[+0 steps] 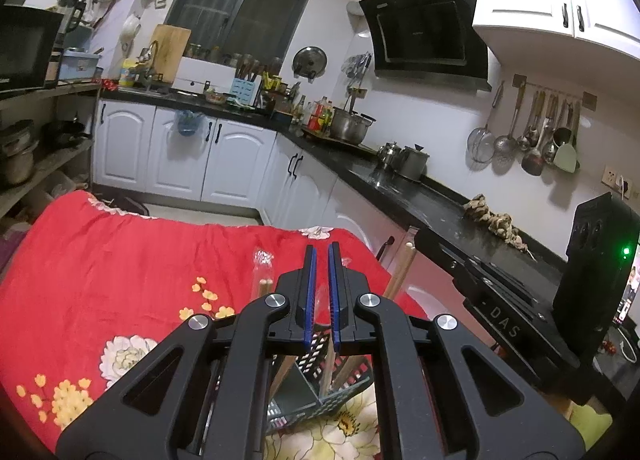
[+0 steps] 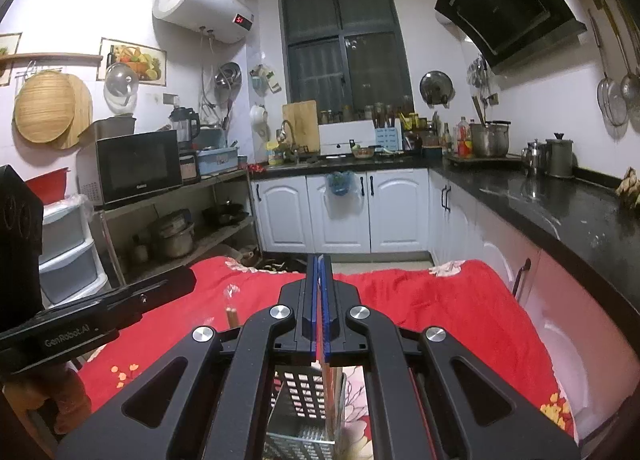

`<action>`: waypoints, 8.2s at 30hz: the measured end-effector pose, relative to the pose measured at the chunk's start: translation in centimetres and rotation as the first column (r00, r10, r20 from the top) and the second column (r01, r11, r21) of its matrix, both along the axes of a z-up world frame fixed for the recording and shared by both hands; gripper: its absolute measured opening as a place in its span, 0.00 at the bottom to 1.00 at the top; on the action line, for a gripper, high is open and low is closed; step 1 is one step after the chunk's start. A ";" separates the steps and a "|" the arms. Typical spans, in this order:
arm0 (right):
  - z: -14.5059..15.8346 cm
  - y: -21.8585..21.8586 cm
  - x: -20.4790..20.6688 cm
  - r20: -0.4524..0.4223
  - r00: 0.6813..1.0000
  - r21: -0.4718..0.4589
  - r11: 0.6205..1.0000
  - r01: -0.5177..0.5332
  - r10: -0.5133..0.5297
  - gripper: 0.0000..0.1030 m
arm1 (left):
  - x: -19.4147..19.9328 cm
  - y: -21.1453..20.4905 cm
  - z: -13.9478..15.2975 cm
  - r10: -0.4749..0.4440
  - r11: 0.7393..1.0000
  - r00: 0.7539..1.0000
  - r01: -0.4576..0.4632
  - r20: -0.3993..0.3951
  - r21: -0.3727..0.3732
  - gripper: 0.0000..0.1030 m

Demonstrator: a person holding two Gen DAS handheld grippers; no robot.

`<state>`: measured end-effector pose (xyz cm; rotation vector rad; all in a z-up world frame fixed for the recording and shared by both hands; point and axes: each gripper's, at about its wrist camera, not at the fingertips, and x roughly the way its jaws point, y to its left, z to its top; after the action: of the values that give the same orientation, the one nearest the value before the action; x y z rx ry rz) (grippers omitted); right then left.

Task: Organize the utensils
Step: 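Lower the left tool's chopstick into the caddy and open while the right tool does likewise, then withdraw both open tools from the caddy toward the chopstick pile, then lower both tools onto the chopstick pile and close on chopsticks, then lift both held chopsticks and carry them above the green caddy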

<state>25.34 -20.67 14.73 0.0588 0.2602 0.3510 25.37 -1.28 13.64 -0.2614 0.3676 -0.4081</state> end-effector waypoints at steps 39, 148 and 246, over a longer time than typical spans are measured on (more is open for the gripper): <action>-0.9 -2.1 -4.4 -0.022 1.000 0.022 1.000 -0.003 0.004 0.62 | -4.7 2.6 0.2 0.049 0.997 0.998 -0.048 0.026 -0.055 0.90; -15.8 -3.2 -9.0 -0.466 0.884 -0.064 0.995 -0.072 0.034 0.66 | -8.5 5.5 -15.8 0.073 0.997 0.909 -0.056 -0.410 0.053 0.90; -3.1 -1.9 -9.7 -0.175 0.979 0.025 0.994 -0.103 0.106 0.04 | -9.0 3.6 -3.0 -0.055 0.998 0.991 0.049 -0.126 -0.050 0.02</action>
<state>15.60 -22.59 11.63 0.0925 0.4367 0.4532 16.33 2.35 10.69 -0.3246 0.4913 -0.4528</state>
